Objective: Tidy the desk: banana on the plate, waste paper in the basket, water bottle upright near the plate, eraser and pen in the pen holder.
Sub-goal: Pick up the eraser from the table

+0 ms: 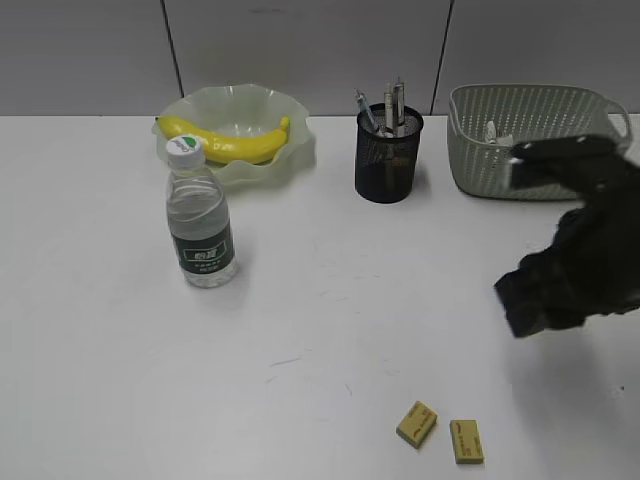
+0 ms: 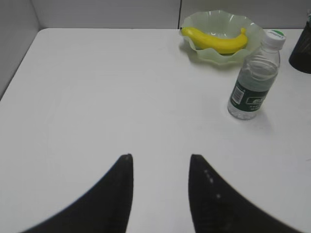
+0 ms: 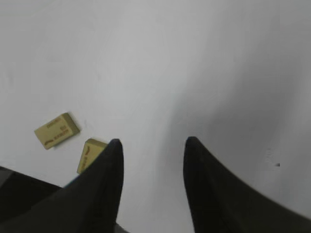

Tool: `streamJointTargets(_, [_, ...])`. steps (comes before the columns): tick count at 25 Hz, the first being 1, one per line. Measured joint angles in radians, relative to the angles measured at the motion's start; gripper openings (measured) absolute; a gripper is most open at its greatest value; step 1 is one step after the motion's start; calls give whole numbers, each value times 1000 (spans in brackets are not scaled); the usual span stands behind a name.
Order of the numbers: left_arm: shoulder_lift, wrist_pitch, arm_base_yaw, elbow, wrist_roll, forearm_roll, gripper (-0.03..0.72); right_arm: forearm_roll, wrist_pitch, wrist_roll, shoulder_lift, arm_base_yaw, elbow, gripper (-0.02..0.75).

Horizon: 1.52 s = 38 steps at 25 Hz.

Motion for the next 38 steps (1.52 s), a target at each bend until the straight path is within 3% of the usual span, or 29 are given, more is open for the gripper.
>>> streamJointTargets(6, [0, 0, 24, 0, 0, 0, 289, 62, 19, 31, 191, 179, -13, 365])
streamJointTargets(10, [0, 0, 24, 0, 0, 0, 289, 69, -19, 104, 198, 245, -13, 371])
streamJointTargets(23, [0, 0, 24, 0, 0, 0, 289, 45, -204, 217, 202, 255, 137, 389])
streamJointTargets(38, [0, 0, 24, 0, 0, 0, 289, 48, -287, 225, 306, 256, 134, 401])
